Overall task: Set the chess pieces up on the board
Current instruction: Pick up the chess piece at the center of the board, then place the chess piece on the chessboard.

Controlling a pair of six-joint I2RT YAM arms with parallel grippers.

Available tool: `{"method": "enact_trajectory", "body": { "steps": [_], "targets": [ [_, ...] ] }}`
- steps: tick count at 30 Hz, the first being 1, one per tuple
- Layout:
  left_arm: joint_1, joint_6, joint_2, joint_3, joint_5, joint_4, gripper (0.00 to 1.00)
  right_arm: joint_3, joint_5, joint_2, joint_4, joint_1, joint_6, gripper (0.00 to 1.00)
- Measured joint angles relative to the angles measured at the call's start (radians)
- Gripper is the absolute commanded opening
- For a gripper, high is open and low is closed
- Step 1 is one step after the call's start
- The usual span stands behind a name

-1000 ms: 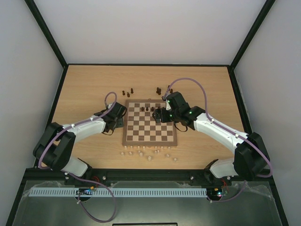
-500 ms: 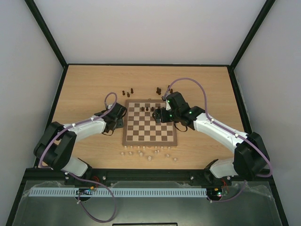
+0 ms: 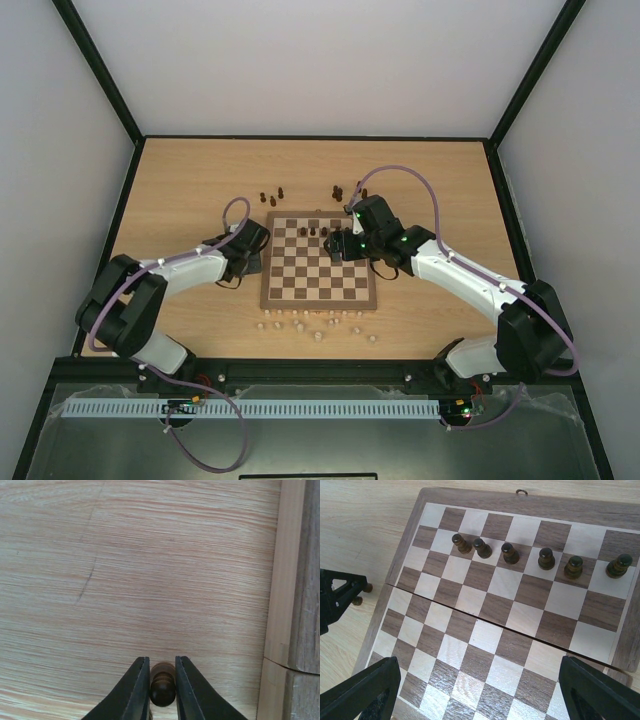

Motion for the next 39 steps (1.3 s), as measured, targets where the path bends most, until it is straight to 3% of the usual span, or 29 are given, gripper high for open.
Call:
{"method": "enact_trajectory", "body": {
  "steps": [6,13,21,28,39],
  "targets": [
    [0.003,0.007,0.004,0.001,0.007,0.001,0.07,-0.002,0.0,0.001,0.0,0.0,0.0,0.88],
    [0.003,0.016,0.006,0.032,0.015,-0.021,0.06,-0.002,0.001,0.002,0.0,0.0,0.0,0.88],
    [-0.015,0.045,0.023,0.228,0.043,-0.055,0.08,-0.002,0.011,0.002,0.0,0.0,0.0,0.88],
    [-0.076,0.061,0.156,0.398,0.066,-0.05,0.08,-0.002,0.024,0.001,0.0,0.0,0.0,0.88],
    [-0.102,0.069,0.325,0.467,0.1,-0.042,0.08,-0.003,0.031,0.001,0.0,0.0,0.0,0.88]
  ]
}}
